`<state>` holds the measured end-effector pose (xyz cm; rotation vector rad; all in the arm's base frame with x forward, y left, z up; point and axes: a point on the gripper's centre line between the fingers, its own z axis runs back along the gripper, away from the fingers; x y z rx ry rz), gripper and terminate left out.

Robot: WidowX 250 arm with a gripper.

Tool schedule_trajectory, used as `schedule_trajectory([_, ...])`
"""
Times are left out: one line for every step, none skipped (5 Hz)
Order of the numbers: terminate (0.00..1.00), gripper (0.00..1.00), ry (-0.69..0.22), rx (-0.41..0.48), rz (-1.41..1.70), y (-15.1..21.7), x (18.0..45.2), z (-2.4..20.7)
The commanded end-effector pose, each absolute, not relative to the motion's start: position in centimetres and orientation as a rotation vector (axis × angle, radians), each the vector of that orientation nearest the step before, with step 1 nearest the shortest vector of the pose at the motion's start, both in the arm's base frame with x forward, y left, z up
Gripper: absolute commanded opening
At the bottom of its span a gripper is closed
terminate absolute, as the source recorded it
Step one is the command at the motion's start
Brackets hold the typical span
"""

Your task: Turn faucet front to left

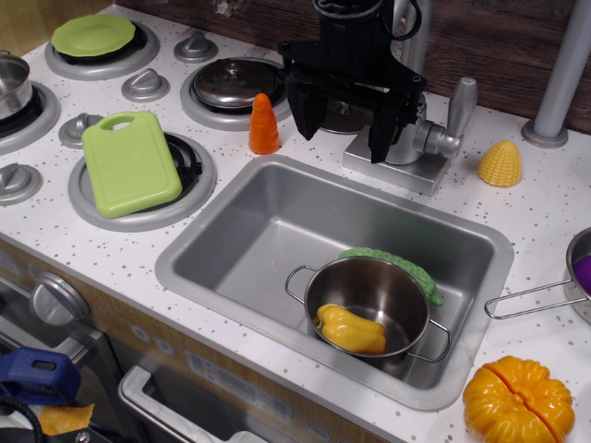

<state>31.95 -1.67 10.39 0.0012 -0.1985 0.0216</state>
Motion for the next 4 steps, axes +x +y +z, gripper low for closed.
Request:
schedule_trajectory([0.0,1.0,-0.199,0.001,0.022,-1.7,32.0,10.4])
schedule_trajectory([0.0,1.0,-0.197,0.009,0.064,-2.5,31.2,10.8])
schedule_trajectory([0.0,1.0,-0.207,0.013,0.085,-3.3,30.9,11.2])
schedule_trajectory([0.0,1.0,-0.258,-0.002,0.086,-4.6,30.8,11.1])
